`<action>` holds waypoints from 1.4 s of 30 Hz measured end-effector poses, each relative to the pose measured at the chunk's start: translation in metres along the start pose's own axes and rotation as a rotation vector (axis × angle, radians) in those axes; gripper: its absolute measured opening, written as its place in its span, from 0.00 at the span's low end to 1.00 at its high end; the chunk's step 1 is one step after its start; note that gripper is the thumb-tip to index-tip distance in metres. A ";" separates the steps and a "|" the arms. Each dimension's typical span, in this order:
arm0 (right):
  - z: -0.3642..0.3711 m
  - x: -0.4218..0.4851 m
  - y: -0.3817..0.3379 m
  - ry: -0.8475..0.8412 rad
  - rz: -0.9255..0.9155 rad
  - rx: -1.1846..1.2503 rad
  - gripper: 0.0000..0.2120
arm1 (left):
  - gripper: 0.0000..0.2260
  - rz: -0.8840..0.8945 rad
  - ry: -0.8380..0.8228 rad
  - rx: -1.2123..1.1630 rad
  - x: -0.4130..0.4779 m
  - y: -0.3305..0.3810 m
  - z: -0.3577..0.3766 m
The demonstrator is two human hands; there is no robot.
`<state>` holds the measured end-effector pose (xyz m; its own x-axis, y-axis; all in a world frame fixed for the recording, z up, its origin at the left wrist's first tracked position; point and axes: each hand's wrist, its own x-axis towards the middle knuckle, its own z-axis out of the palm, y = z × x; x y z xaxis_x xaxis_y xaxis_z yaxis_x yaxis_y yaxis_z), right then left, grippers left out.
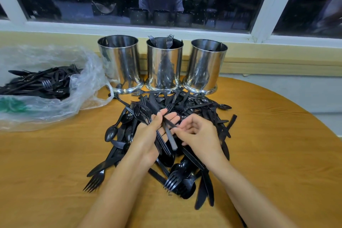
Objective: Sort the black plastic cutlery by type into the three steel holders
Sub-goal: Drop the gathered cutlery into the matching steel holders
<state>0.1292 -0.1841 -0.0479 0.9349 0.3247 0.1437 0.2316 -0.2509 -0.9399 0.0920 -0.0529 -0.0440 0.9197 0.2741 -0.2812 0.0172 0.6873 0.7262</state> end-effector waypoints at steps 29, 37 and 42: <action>-0.087 -0.137 0.026 -0.041 0.262 -0.708 0.14 | 0.08 -0.060 0.060 -0.112 -0.115 -0.049 -0.019; -0.085 -0.146 0.009 0.122 0.110 -0.465 0.01 | 0.11 -0.098 0.125 -0.093 -0.139 -0.062 -0.016; -0.050 -0.157 -0.016 -0.069 0.107 0.056 0.05 | 0.19 -0.035 0.136 -0.025 -0.136 -0.066 -0.009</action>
<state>-0.0082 -0.2772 -0.0395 0.9322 0.3613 0.0217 0.1141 -0.2364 -0.9649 -0.0378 -0.1297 -0.0589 0.8570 0.3367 -0.3900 0.0373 0.7144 0.6987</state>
